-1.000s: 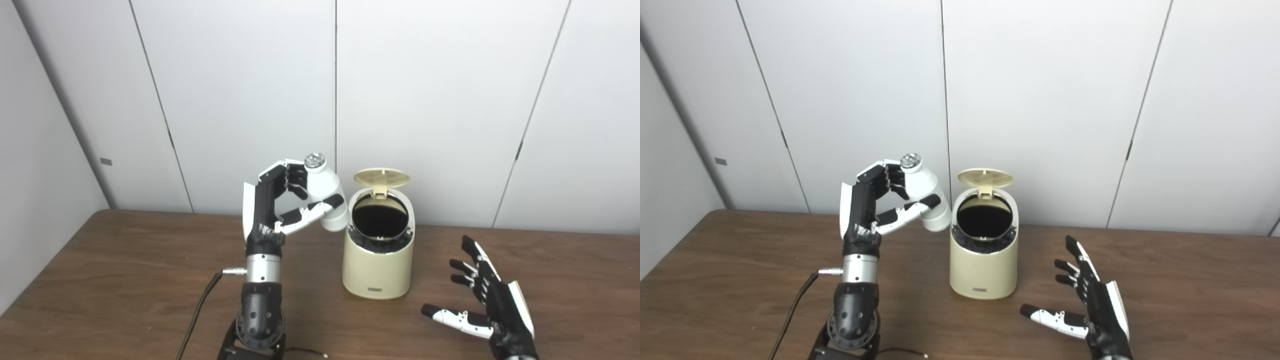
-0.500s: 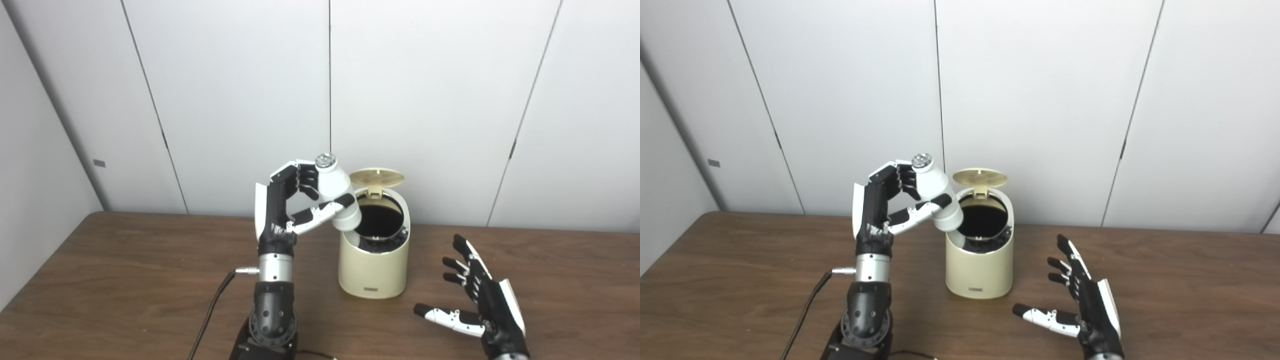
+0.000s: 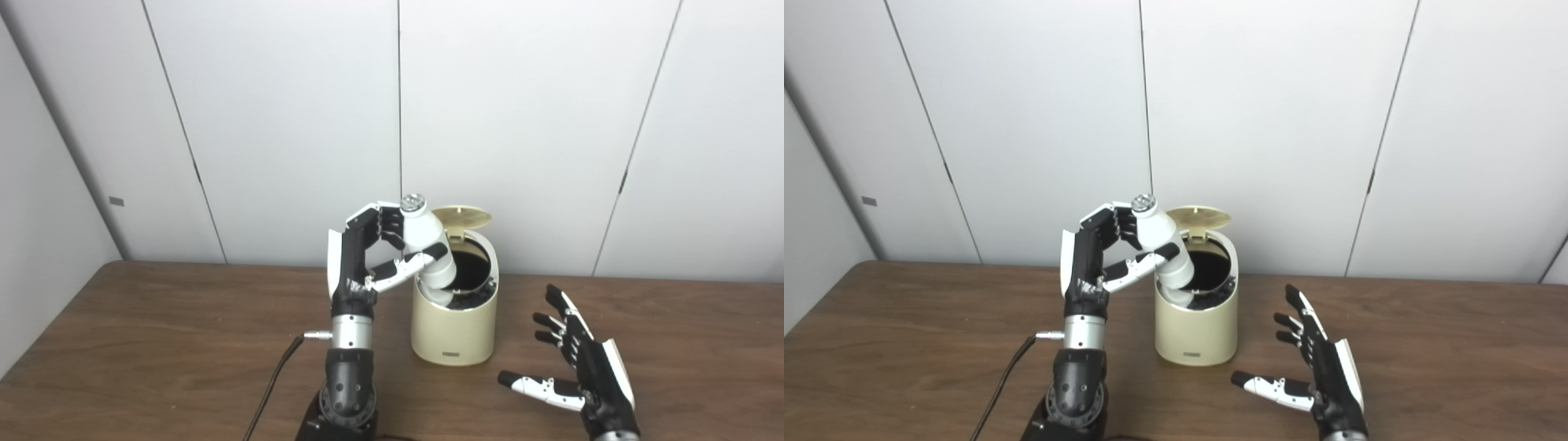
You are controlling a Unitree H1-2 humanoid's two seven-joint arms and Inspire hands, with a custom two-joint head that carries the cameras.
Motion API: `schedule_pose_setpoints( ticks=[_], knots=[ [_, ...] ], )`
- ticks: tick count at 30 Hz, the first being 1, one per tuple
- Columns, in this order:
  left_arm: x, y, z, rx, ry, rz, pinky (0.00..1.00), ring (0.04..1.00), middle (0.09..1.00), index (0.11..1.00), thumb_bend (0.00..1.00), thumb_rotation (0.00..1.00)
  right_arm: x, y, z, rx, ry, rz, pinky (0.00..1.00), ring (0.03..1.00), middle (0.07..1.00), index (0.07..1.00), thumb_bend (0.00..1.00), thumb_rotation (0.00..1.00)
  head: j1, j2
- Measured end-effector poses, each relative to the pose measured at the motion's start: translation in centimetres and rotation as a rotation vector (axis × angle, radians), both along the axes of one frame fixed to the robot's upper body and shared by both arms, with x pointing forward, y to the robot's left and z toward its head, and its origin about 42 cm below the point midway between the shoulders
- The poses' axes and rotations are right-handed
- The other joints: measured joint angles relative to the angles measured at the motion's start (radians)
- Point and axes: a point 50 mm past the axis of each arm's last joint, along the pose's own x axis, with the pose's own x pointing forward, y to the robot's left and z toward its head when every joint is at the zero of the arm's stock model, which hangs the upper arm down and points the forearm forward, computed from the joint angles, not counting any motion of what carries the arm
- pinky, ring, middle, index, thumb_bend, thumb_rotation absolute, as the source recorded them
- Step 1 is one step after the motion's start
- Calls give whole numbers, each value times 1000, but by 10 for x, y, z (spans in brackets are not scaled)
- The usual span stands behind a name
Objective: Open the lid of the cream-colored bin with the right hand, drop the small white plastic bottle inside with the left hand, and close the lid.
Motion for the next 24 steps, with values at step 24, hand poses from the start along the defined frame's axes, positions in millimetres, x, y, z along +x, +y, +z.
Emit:
schedule_pose_setpoints(
  ticks=[24],
  knots=[
    [8, -10, -21, -40, 57, 11, 439, 484, 506, 457, 480, 0, -1, 4, 3, -3, -13, -1, 749, 834, 949, 929, 767, 77, -14, 8]
  ],
)
